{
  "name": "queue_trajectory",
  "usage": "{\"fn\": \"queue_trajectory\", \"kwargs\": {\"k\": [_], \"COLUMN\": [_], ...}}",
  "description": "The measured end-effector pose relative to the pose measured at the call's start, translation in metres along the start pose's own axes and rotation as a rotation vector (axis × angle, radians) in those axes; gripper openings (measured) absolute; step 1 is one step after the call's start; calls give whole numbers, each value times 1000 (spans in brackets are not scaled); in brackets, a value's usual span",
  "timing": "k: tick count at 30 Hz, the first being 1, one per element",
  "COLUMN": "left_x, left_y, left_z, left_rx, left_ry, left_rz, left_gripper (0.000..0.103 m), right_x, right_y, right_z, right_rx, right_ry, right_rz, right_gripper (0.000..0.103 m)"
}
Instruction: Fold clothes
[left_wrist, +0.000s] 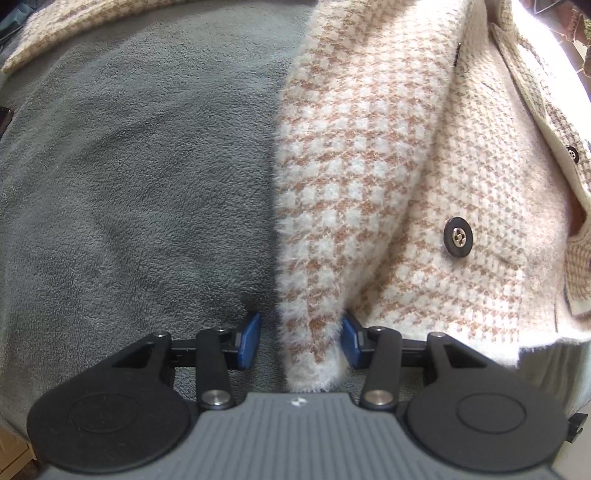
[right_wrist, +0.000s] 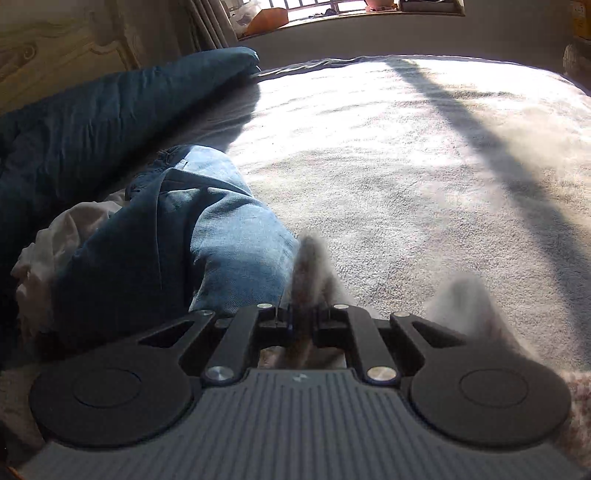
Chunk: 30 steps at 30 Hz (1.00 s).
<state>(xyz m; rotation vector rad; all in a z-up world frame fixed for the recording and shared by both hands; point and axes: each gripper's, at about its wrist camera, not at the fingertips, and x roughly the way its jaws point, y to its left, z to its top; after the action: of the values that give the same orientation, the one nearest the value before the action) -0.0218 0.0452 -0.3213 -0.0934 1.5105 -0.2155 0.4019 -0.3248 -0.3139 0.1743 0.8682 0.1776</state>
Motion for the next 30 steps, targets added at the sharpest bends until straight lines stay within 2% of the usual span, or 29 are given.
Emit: {"fn": "queue_trajectory", "kwargs": {"k": [3,4,6,7,8,10,11,13,15,17,19,20,24,27,28,29,30], "left_x": [2,3,3,3,3,4,5,8,10,11,26,30,25,23,22,22,21], "left_y": [-4,-5,-6,-6,-6,-6,-4,-1,1,1,24,30,42,45,45,45,44], "left_z": [3,4,5,7,8,11,11,12,13,15,22,25,27,29,29,30,31], "left_rx": [5,6,8,8,8,7,6,5,3,-1,-17,-25,-78,-118,-126,-133,-135], "left_ry": [4,5,7,8,7,6,6,5,5,6,5,4,-3,-25,-34,-39,-41], "left_rz": [-2,-4,-8,-12,-16,-24,-28,-37,-46,-55,-75,-84,-127,-154,-163,-170,-177], "left_gripper": [47,47,47,47,47,47,47,48,48,49,51,51,54,55,55,55,55], "right_x": [24,19,-5,-20,-39,-80,-100,-132,-151,-163,-164,-163,-160,-155,-155,-157,-160], "right_y": [-3,-7,-14,-18,-22,-26,-27,-33,-29,-23,-14,-8,22,43,49,53,55], "right_z": [-7,-7,-9,-10,-14,-32,-41,-72,-118,-170,-228,-255,-328,-358,-366,-370,-370], "right_rx": [46,85,174,215,249,289,307,333,376,408,422,431,408,392,380,369,372], "right_ry": [120,123,106,93,71,22,-2,8,104,232,370,433,594,667,680,688,681], "right_rz": [-56,-43,-12,9,25,47,58,91,151,209,221,225,200,210,202,189,185], "right_gripper": [9,11,23,36,55,75,79,80,80,78,76,72,59,38,15,6,5]}}
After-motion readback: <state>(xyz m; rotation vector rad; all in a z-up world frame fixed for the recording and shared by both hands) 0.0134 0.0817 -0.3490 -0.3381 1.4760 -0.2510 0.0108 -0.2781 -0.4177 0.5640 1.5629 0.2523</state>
